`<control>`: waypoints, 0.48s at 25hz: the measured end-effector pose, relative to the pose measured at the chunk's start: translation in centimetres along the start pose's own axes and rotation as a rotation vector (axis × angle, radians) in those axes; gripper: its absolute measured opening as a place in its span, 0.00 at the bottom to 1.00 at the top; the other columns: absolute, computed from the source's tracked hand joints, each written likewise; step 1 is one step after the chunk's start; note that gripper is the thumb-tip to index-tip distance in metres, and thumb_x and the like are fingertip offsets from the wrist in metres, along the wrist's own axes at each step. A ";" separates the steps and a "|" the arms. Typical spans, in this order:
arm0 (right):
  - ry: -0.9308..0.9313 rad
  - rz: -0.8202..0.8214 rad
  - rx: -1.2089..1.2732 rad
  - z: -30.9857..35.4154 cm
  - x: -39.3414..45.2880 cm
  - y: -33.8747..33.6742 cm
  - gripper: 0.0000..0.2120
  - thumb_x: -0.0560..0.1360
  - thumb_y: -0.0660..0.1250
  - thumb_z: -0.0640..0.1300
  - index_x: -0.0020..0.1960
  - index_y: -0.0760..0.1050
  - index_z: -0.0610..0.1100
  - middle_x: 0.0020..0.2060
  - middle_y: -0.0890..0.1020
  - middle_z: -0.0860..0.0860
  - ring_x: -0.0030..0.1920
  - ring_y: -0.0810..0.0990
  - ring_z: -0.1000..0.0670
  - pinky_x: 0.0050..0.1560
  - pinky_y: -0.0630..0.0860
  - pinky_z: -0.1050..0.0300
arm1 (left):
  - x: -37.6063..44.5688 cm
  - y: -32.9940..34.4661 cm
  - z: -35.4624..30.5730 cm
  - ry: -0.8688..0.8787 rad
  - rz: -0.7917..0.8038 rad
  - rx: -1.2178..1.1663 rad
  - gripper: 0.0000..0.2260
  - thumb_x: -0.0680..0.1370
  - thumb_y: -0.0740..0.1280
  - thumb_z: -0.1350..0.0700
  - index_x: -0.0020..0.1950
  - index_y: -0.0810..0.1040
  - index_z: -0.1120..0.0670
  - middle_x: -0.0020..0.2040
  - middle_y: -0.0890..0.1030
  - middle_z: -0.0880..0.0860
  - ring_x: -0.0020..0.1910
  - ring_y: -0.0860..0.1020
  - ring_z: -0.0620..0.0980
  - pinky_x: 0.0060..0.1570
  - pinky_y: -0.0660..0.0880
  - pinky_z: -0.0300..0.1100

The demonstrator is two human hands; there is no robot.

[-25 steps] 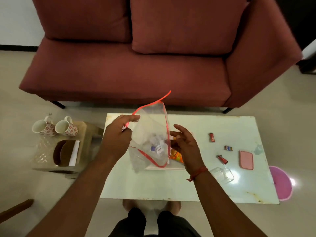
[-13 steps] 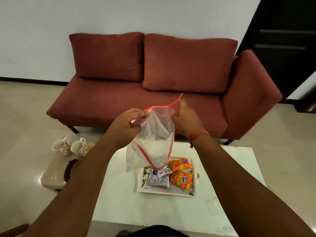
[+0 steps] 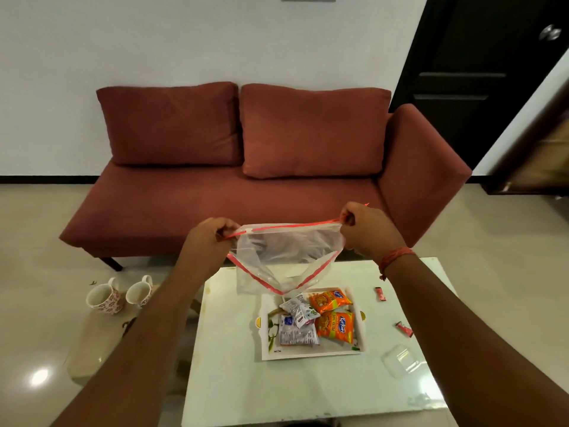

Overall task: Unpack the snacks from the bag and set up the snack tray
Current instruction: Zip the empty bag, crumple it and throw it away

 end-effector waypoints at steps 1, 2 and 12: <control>0.007 -0.023 -0.011 0.0 -0.3 -0.2 0.07 0.72 0.63 0.39 0.48 0.75 0.47 0.40 0.82 0.47 0.41 0.82 0.42 0.44 0.81 0.47 | -0.1 -0.4 0.6 -0.006 0.018 0.019 0.10 0.73 0.71 0.66 0.50 0.83 0.53 0.47 0.80 0.52 0.42 0.78 0.47 0.40 0.71 0.31; 0.015 -0.050 -0.024 -0.1 -0.8 -0.5 0.10 0.71 0.64 0.38 0.51 0.74 0.48 0.40 0.82 0.47 0.41 0.81 0.43 0.44 0.80 0.49 | 0.0 -0.8 1.2 -0.013 0.025 0.041 0.10 0.73 0.70 0.67 0.50 0.83 0.54 0.47 0.80 0.52 0.41 0.77 0.45 0.38 0.70 0.29; 0.225 -0.129 0.683 -1.5 -3.0 -3.4 0.29 0.75 0.58 0.30 0.72 0.66 0.52 0.50 0.82 0.40 0.37 0.85 0.40 0.35 0.84 0.51 | 1.2 -0.1 1.8 -0.313 0.278 -0.538 0.13 0.79 0.59 0.68 0.48 0.83 0.56 0.45 0.84 0.58 0.38 0.82 0.54 0.33 0.81 0.41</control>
Point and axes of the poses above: each hand's wrist, its own x-axis towards the middle knuckle, its own y-axis out of the palm, z = x × y, the point moved 7 cm from there along x, towards the middle knuckle
